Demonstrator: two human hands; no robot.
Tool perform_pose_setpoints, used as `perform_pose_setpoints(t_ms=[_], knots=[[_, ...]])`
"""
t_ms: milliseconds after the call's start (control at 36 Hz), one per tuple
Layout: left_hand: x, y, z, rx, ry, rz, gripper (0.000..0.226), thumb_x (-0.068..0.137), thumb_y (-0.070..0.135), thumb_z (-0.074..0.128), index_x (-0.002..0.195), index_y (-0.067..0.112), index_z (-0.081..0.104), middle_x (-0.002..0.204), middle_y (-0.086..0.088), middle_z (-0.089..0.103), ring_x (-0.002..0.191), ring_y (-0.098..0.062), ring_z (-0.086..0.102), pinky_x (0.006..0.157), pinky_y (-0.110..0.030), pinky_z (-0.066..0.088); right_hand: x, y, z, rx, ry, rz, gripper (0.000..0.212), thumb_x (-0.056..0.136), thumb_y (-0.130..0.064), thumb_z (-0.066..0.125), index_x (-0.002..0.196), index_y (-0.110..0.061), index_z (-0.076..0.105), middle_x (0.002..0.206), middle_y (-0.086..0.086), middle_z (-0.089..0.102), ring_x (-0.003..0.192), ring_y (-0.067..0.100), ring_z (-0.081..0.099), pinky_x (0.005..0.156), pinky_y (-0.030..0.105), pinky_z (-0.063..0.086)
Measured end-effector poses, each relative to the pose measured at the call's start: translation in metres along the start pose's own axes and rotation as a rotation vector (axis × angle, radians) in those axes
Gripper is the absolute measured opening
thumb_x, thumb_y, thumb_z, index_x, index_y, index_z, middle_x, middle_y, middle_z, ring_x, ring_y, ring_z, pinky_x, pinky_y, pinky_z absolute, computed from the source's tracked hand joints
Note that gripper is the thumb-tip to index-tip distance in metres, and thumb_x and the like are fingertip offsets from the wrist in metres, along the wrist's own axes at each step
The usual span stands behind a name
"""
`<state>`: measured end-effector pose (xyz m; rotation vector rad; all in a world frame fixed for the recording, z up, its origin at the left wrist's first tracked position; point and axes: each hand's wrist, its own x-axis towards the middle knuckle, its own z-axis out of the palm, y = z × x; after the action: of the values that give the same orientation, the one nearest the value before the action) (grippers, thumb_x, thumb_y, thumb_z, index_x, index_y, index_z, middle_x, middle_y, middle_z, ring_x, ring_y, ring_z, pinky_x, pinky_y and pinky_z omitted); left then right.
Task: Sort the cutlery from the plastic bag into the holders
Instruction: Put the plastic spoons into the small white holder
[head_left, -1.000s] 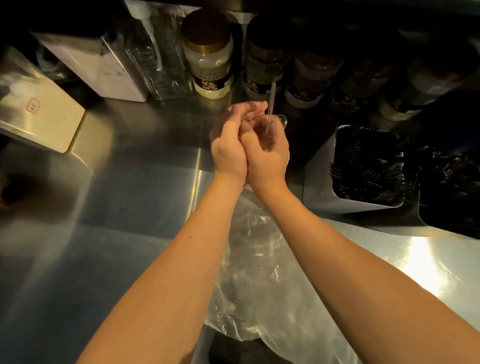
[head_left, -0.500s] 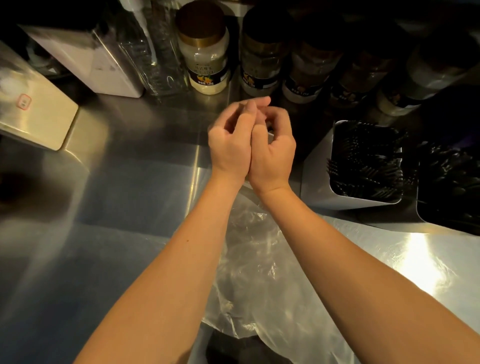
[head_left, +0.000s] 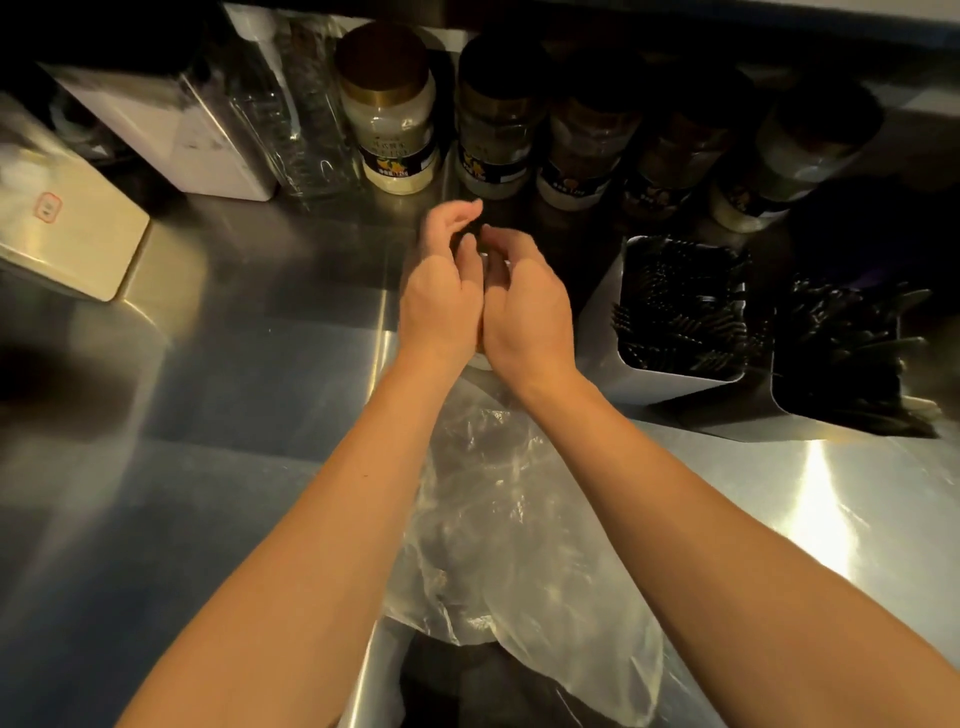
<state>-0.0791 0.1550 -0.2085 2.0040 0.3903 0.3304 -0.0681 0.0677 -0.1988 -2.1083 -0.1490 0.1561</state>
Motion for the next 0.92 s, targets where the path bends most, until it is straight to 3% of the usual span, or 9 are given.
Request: perform_pose_setpoints(t_ms=[111, 167, 333, 472, 556, 694, 778, 861, 917], knots=[[-0.028, 0.021, -0.011, 0.097, 0.145, 0.106, 0.028, 0.094, 0.014, 0.044, 0.117, 0.013, 0.059, 0.109, 0.007, 0.062, 0.106, -0.019, 0.056, 0.093, -0.045, 0.047, -0.032, -0.018, -0.017, 0.087, 0.084, -0.123, 0.024, 0.099, -0.015, 0.047, 0.114, -0.015, 0.066, 0.111, -0.005, 0.064, 0.105, 0.011, 0.057, 0.089, 0.026, 0.047], [-0.053, 0.035, -0.016, 0.13, 0.159, 0.082, 0.022, 0.094, 0.014, 0.047, 0.113, 0.015, 0.058, 0.1, 0.01, 0.055, 0.099, -0.018, 0.05, 0.087, -0.043, 0.045, -0.057, -0.023, -0.031, 0.151, 0.086, -0.158, 0.019, 0.095, -0.012, 0.049, 0.101, -0.024, 0.063, 0.098, -0.015, 0.06, 0.094, 0.0, 0.055, 0.081, 0.014, 0.042], [-0.154, 0.066, -0.012, 0.055, -0.133, -0.144, 0.008, 0.103, 0.021, 0.044, 0.109, 0.024, 0.047, 0.084, 0.01, 0.059, 0.08, -0.016, 0.059, 0.066, -0.037, 0.046, -0.131, 0.01, -0.076, 0.028, 0.003, -0.107, 0.023, 0.087, 0.002, 0.051, 0.092, -0.017, 0.065, 0.087, -0.006, 0.065, 0.083, 0.008, 0.059, 0.072, 0.021, 0.046], [-0.217, 0.06, 0.016, 0.484, -0.37, -0.03, 0.04, 0.089, 0.038, 0.062, 0.123, 0.027, 0.045, 0.113, 0.006, 0.048, 0.106, -0.017, 0.045, 0.089, -0.034, 0.039, -0.177, 0.051, -0.108, -0.009, 0.103, 0.046, 0.021, 0.083, 0.0, 0.053, 0.077, -0.019, 0.06, 0.072, -0.01, 0.06, 0.069, 0.009, 0.055, 0.061, 0.022, 0.042], [-0.236, 0.05, 0.031, 0.729, -0.362, 0.028, 0.069, 0.079, 0.062, 0.062, 0.134, 0.027, 0.037, 0.122, -0.001, 0.039, 0.112, -0.022, 0.04, 0.092, -0.037, 0.037, -0.196, 0.07, -0.118, -0.077, 0.121, 0.181, 0.022, 0.086, -0.003, 0.052, 0.073, -0.019, 0.061, 0.069, -0.009, 0.06, 0.069, 0.011, 0.056, 0.061, 0.025, 0.043], [-0.24, 0.025, 0.037, 0.741, -0.336, -0.032, 0.06, 0.087, 0.041, 0.069, 0.135, 0.023, 0.039, 0.131, -0.004, 0.049, 0.116, -0.024, 0.051, 0.095, -0.037, 0.042, -0.215, 0.094, -0.116, -0.365, -0.327, 0.349, 0.038, 0.094, -0.009, 0.043, 0.097, -0.026, 0.077, 0.097, -0.009, 0.072, 0.092, 0.012, 0.064, 0.072, 0.026, 0.045], [-0.245, 0.023, 0.03, 0.62, -0.334, -0.041, 0.048, 0.092, 0.037, 0.06, 0.135, 0.024, 0.043, 0.13, -0.001, 0.051, 0.114, -0.019, 0.053, 0.095, -0.035, 0.044, -0.219, 0.1, -0.103, -0.152, -0.448, 0.473, 0.032, 0.093, -0.008, 0.049, 0.099, -0.024, 0.076, 0.092, -0.006, 0.071, 0.084, 0.013, 0.064, 0.068, 0.028, 0.048], [-0.26, 0.032, 0.025, 0.504, -0.368, -0.021, 0.052, 0.089, 0.04, 0.059, 0.136, 0.025, 0.042, 0.13, 0.0, 0.046, 0.116, -0.018, 0.049, 0.096, -0.033, 0.044, -0.219, 0.115, -0.088, 0.261, -0.158, 0.769, 0.018, 0.089, -0.008, 0.054, 0.099, -0.018, 0.066, 0.092, 0.007, 0.069, 0.085, 0.021, 0.065, 0.072, 0.035, 0.054], [-0.272, 0.037, 0.027, 0.516, -0.393, 0.006, 0.057, 0.087, 0.046, 0.059, 0.136, 0.023, 0.041, 0.13, -0.001, 0.043, 0.117, -0.02, 0.046, 0.095, -0.035, 0.046, -0.213, 0.138, -0.083, 0.278, 0.053, 0.794, 0.021, 0.079, -0.022, 0.052, 0.098, -0.021, 0.061, 0.1, 0.008, 0.066, 0.092, 0.027, 0.065, 0.083, 0.044, 0.057]])
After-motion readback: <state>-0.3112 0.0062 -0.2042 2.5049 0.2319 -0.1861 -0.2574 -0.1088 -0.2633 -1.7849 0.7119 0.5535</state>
